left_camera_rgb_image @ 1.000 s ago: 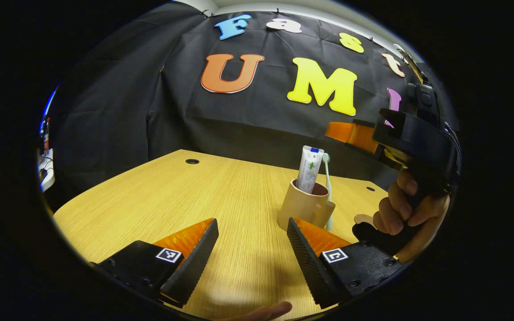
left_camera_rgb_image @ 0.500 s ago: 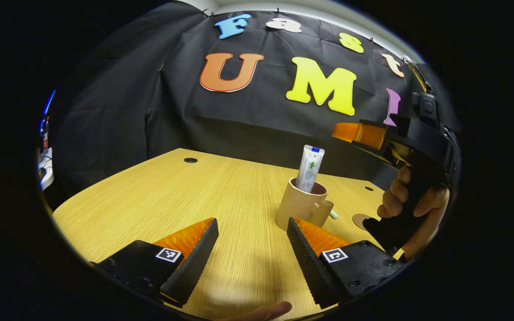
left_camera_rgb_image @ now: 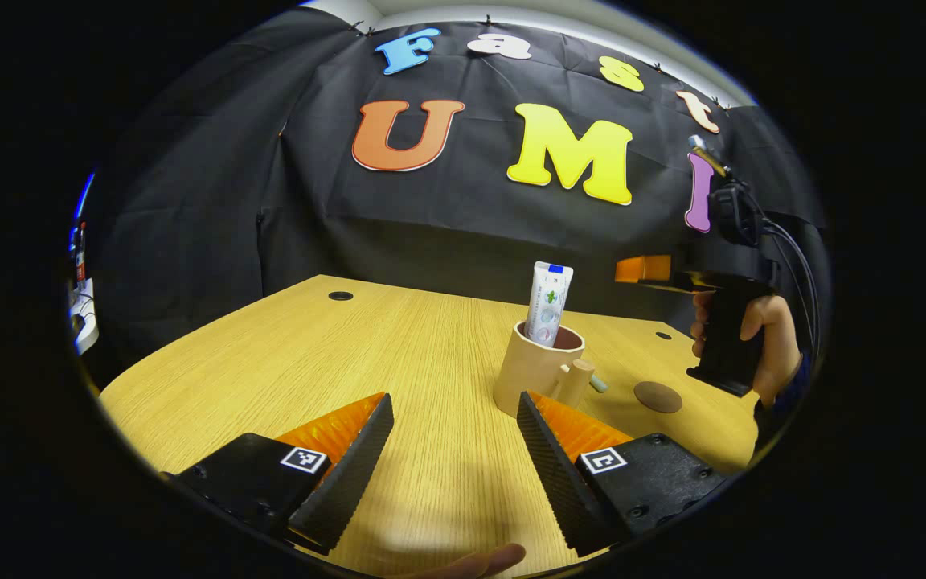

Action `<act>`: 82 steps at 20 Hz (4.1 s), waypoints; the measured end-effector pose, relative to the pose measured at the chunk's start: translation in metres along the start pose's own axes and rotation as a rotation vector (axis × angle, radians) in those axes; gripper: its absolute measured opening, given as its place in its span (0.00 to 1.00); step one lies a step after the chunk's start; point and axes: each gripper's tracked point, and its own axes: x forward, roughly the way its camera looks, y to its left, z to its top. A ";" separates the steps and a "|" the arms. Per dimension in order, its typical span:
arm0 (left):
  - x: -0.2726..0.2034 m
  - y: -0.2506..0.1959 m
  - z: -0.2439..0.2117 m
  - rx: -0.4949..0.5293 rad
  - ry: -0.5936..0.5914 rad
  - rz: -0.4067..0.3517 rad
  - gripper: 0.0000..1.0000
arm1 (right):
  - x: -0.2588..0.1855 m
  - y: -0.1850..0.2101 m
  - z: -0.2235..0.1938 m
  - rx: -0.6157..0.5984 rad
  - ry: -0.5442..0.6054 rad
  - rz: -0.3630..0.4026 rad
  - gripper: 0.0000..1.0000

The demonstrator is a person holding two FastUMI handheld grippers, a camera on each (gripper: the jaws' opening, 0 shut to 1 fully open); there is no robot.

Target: Put the toothbrush and toothpaste on the desktop into the cup, then pick up the cup and place it on the coaster on the desktop.

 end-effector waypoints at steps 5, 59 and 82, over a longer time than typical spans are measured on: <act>0.001 -0.008 -0.003 0.034 -0.002 -0.010 0.98 | 0.051 -0.003 -0.040 -0.047 0.191 0.030 0.77; -0.002 -0.033 -0.022 0.034 0.066 -0.018 0.98 | -0.068 0.168 0.017 -0.124 -0.001 0.467 0.03; 0.058 -0.096 0.029 0.043 0.313 -0.089 0.98 | -0.193 0.008 0.045 -0.029 -0.191 0.321 0.95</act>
